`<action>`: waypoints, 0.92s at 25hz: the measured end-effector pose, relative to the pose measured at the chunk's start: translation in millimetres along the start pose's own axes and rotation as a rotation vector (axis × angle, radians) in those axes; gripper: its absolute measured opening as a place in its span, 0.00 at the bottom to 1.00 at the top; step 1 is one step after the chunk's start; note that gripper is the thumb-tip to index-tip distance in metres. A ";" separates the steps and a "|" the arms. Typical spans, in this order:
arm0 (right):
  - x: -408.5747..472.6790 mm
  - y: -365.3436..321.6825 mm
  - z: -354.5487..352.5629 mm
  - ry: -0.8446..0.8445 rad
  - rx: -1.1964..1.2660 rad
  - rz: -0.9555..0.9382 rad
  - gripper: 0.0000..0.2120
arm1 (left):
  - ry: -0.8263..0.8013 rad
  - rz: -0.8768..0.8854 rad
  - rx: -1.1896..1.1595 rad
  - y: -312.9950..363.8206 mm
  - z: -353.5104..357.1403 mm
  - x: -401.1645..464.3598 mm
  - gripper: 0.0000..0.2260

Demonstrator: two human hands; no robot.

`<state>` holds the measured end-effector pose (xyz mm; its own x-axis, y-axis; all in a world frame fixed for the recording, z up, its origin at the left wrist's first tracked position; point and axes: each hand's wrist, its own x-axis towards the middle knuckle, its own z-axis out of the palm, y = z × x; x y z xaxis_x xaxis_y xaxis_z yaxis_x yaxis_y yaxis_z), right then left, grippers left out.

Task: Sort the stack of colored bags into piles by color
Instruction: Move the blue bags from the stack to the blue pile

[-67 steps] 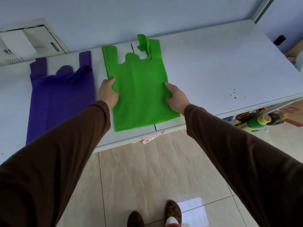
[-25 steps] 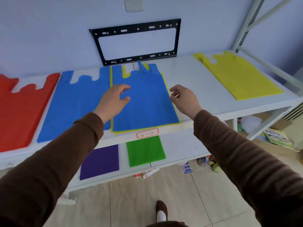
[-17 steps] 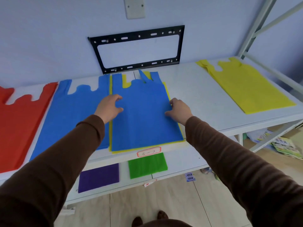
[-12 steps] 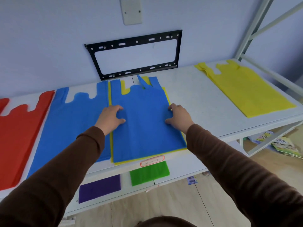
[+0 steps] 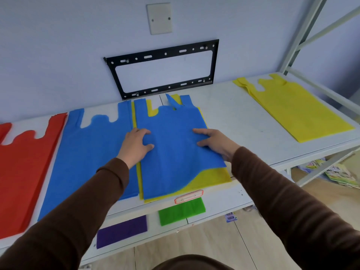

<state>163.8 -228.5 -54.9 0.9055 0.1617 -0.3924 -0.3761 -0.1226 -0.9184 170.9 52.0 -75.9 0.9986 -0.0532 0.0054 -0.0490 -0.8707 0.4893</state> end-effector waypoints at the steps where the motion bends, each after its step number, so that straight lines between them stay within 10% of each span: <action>1: -0.5 -6.8 -5.3 -0.018 0.159 0.036 0.25 | 0.053 -0.018 -0.051 0.9 -3.3 -0.9 0.20; 11: -1.9 -5.2 -51.7 0.005 0.541 0.177 0.18 | -0.241 -0.486 -0.804 27.7 -16.3 -7.3 0.25; 18: -8.1 8.9 -54.8 -0.038 0.224 0.142 0.21 | -0.226 -0.412 -0.033 71.9 13.0 5.7 0.50; 23: -12.9 10.8 -57.7 -0.015 0.169 0.131 0.20 | -0.185 -0.424 -0.370 74.9 9.9 10.2 0.50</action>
<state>159.4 -288.5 -56.9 0.8442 0.1695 -0.5085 -0.5192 0.0228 -0.8543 177.2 -18.5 -47.8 0.9072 0.1488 -0.3934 0.3976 -0.6083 0.6869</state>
